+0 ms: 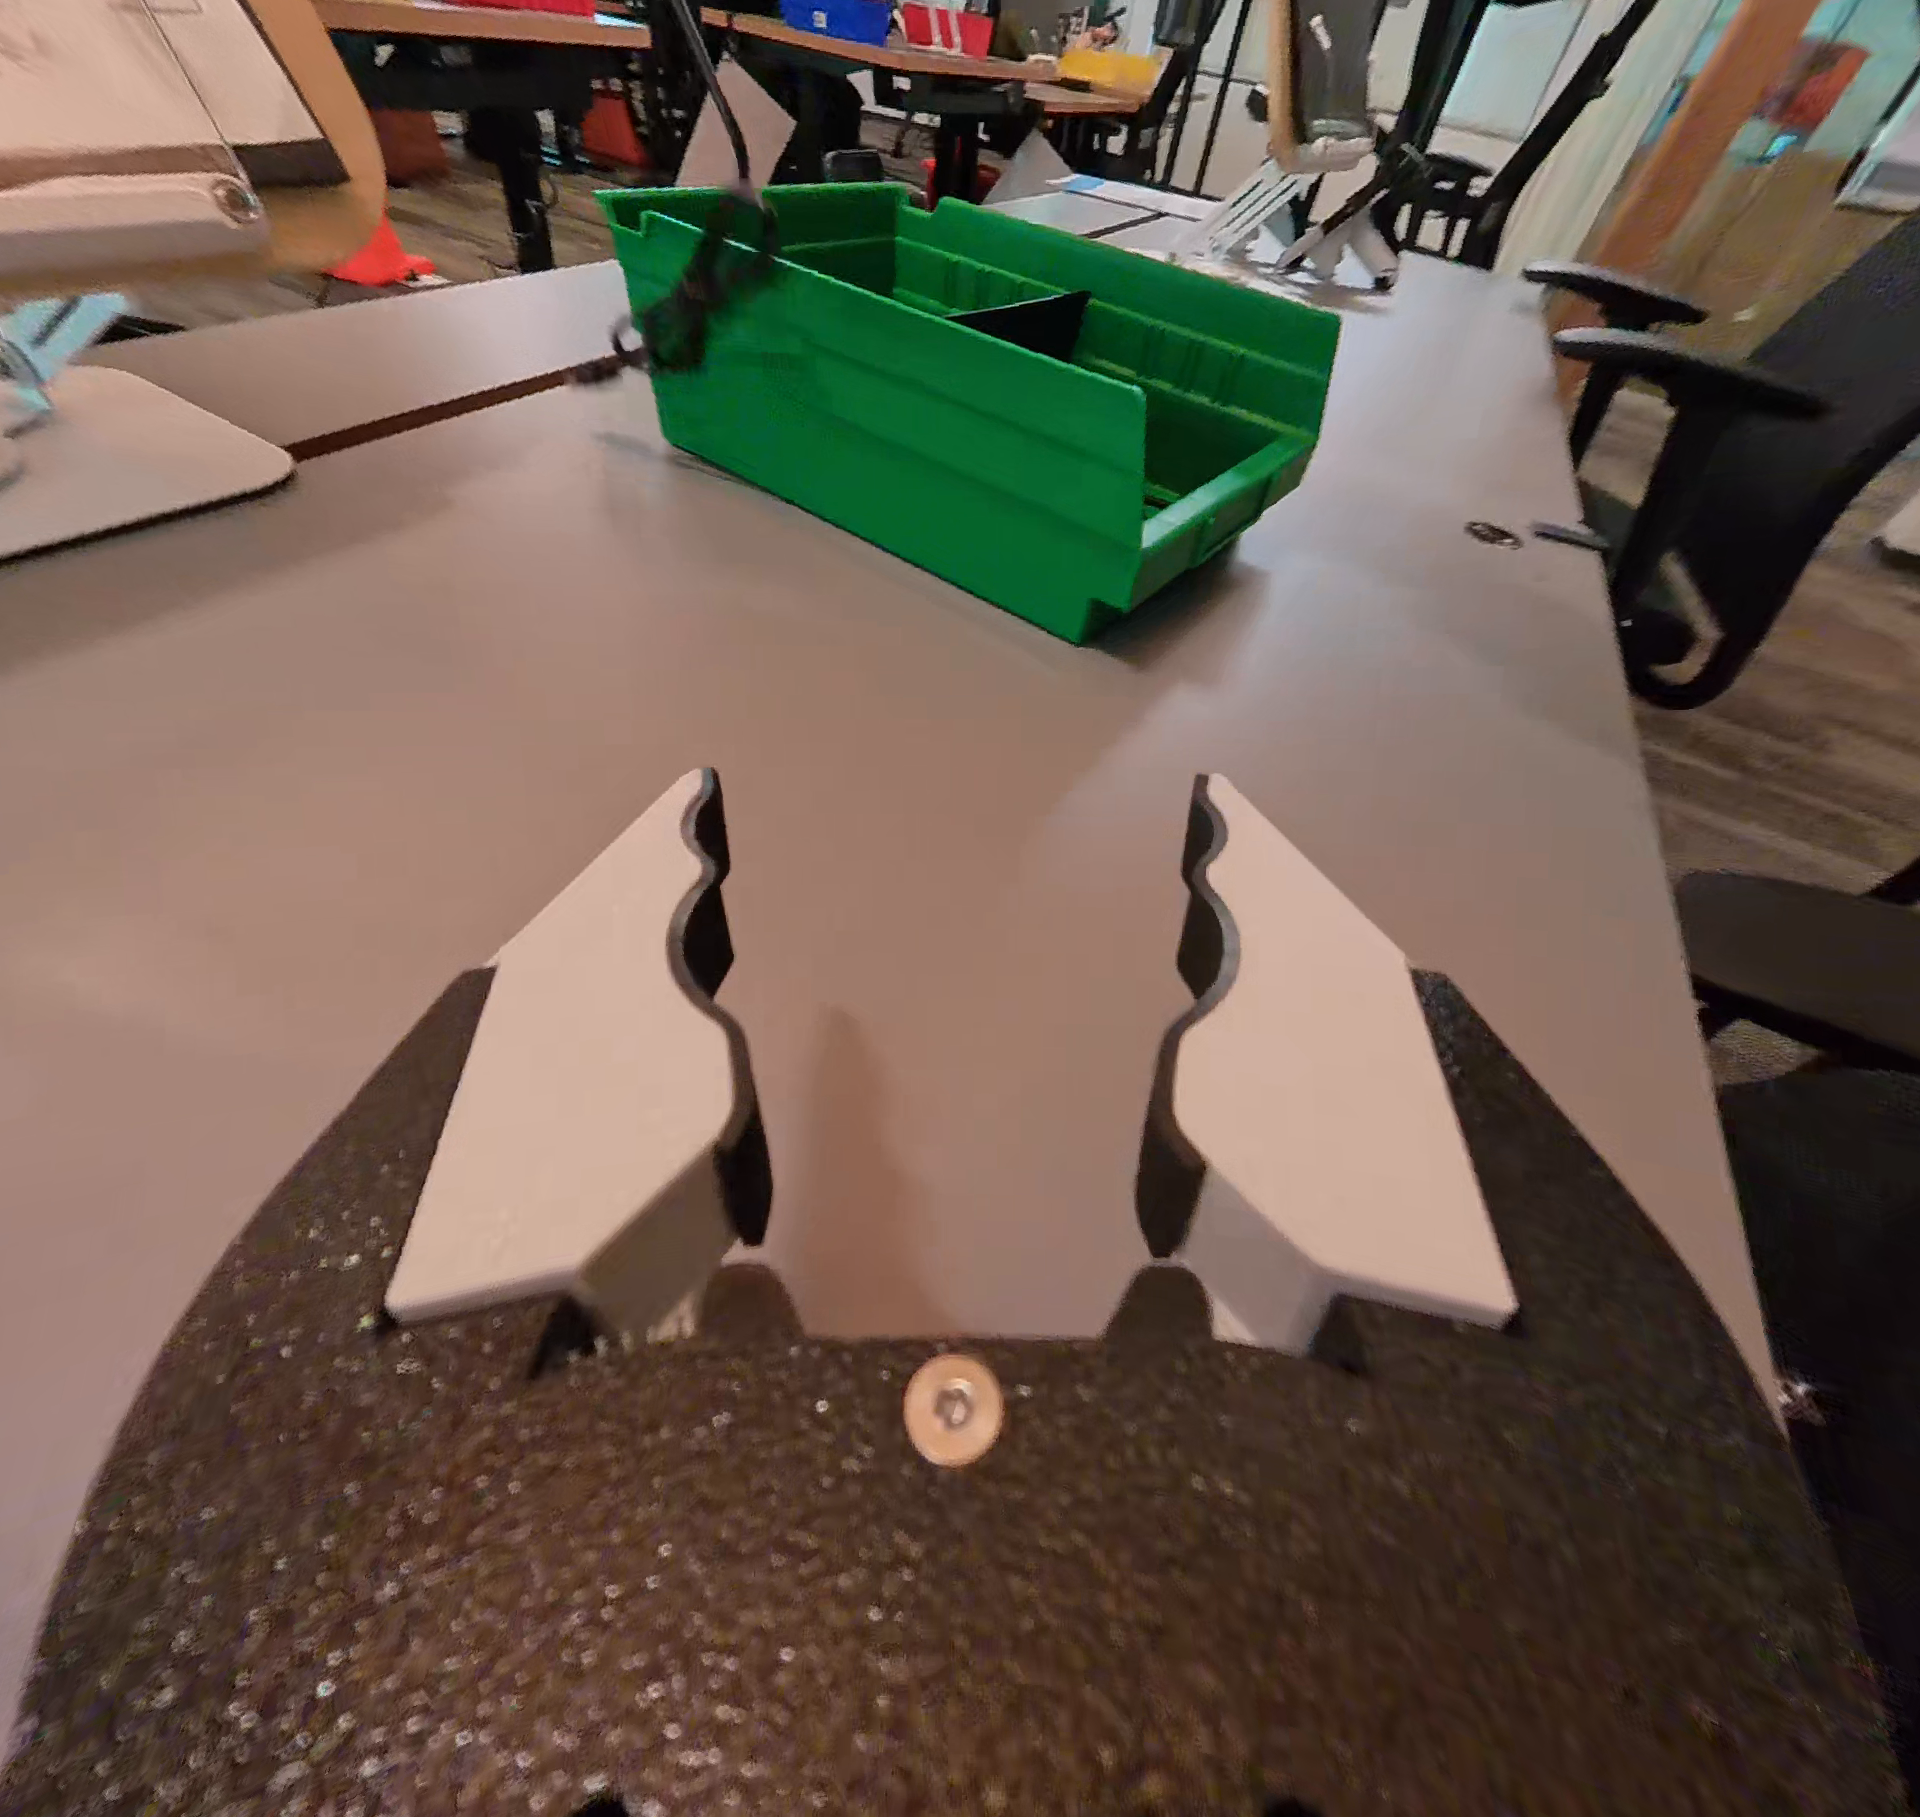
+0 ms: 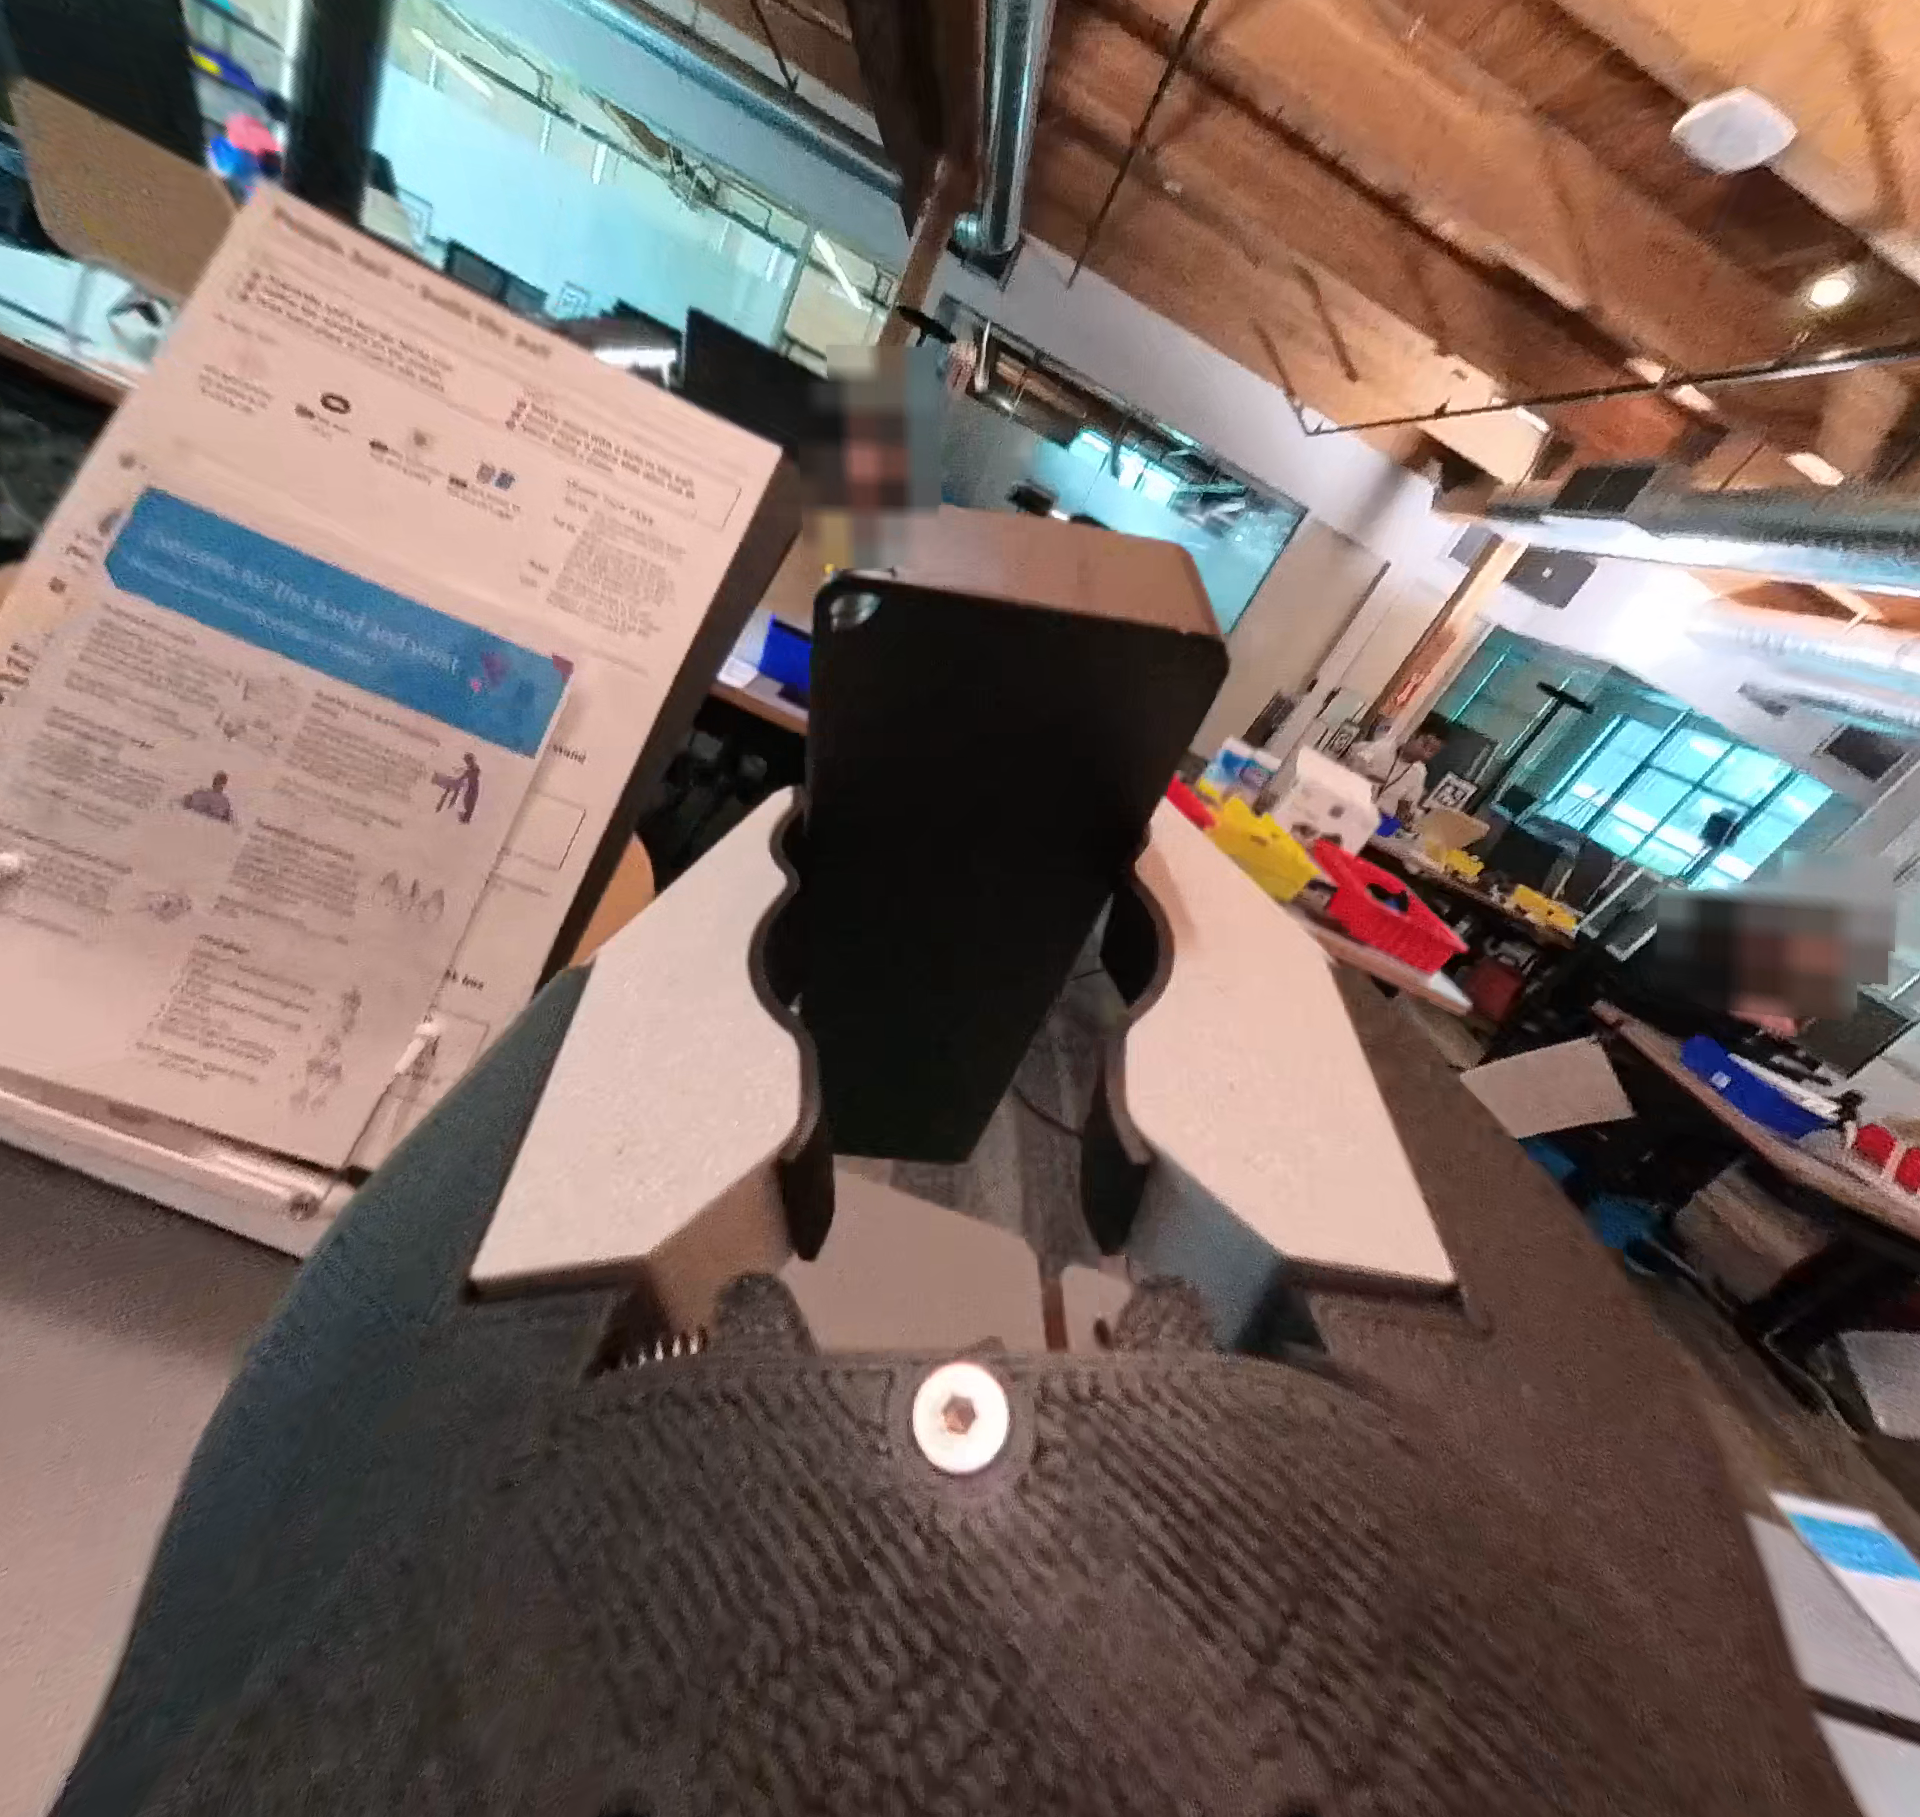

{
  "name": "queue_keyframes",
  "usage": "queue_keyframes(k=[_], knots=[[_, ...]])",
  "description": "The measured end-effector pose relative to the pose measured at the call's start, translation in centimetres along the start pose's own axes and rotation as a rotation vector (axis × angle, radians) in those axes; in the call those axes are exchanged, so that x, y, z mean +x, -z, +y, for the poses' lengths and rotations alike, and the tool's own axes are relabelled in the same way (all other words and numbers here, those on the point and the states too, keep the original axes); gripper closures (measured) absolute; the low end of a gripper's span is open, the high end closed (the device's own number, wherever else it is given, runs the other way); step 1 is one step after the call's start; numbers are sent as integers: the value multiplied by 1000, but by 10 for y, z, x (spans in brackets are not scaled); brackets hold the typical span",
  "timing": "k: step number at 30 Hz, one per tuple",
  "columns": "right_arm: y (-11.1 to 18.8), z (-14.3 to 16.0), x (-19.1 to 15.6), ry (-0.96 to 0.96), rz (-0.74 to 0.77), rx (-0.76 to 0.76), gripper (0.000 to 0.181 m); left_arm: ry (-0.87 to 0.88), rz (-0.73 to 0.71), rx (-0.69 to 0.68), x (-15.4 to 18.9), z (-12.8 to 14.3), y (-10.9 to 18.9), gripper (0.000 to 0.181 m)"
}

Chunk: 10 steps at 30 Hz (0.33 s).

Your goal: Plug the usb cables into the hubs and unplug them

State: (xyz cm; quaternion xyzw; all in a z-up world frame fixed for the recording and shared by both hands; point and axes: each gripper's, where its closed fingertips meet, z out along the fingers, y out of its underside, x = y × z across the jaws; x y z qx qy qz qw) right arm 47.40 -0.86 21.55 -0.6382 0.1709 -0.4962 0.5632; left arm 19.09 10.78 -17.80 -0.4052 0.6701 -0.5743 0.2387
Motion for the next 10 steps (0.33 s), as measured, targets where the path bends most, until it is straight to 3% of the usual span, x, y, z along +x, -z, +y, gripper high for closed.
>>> queue_keyframes(k=[2, 4, 6, 10], knots=[[6, -31, 12, 29, 50, 19, 126, 42, 32, 1, 4, 3, 2, 95], [13, -43, 30, 98, 130, 4, 126, 84, 61, -12, 7, 5, 2, 95], [25, -50, 51, 147, 216, 8, 126, 111, 98, 3, 13, -1, 1, 95], [34, -44, 74, 132, 194, -38, 126, 72, 122, 22, 20, -11, -5, 96]])
